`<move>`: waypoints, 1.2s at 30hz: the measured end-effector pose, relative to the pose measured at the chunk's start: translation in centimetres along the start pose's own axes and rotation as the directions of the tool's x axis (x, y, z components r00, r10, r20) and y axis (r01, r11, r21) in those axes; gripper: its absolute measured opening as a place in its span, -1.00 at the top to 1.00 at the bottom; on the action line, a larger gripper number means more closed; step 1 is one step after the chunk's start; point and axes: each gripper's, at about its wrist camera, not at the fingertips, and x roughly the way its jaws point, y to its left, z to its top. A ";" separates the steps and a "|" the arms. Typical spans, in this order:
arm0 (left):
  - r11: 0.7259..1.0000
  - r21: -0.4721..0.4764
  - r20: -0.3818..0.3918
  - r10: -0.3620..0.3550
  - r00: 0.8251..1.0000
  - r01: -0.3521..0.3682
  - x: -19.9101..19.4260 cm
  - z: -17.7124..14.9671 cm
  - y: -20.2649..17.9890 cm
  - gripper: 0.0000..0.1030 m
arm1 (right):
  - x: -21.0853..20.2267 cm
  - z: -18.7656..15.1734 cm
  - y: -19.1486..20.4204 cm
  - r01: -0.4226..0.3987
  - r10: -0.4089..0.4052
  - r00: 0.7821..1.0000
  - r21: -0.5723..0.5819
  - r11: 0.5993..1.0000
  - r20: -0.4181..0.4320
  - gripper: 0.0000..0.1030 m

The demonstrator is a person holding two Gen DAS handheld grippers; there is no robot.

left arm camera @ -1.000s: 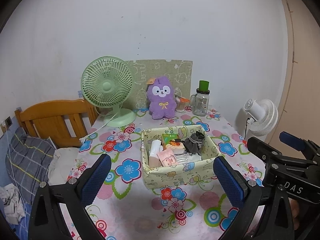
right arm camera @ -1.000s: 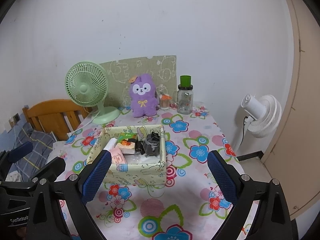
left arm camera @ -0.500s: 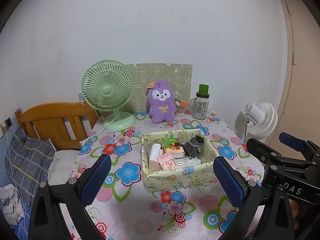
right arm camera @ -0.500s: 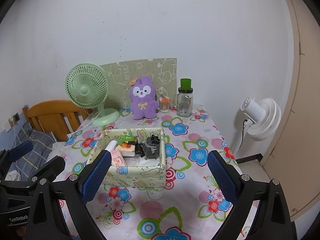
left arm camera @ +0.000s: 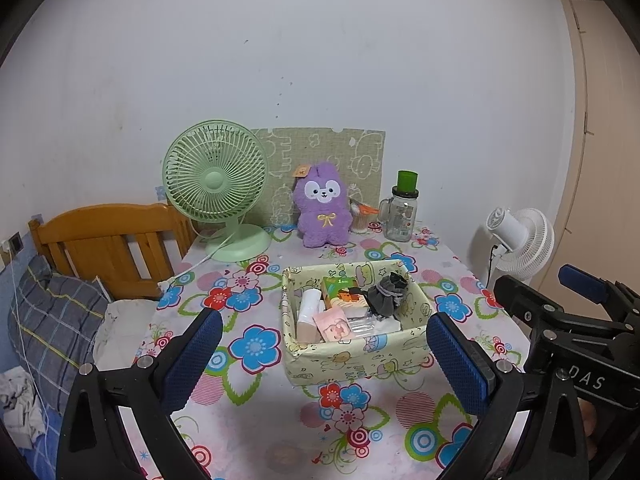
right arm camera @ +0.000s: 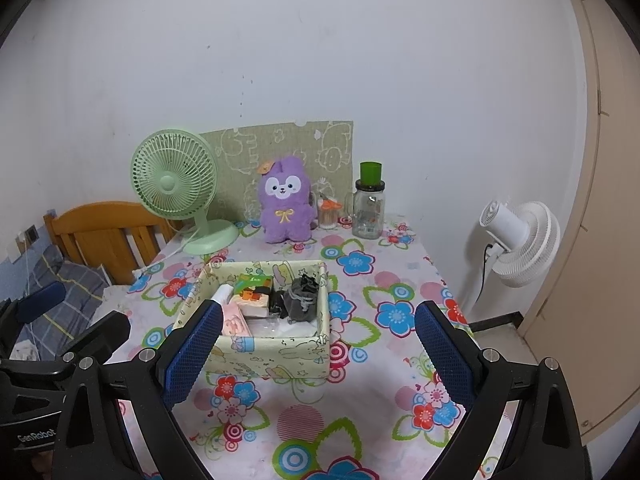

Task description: Organize soft objects

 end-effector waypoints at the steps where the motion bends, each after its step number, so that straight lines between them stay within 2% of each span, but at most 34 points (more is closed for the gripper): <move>1: 1.000 -0.001 0.000 -0.001 1.000 0.001 0.0 0.0 0.0 -0.99 | 0.0 0.1 0.0 -0.001 0.001 1.000 0.001 1.000 0.000 -0.90; 36: 1.000 -0.015 -0.017 0.027 0.999 -0.028 0.6 -0.2 0.3 -0.99 | -0.1 0.2 -0.1 -0.003 0.003 1.000 0.002 1.000 -0.004 -0.94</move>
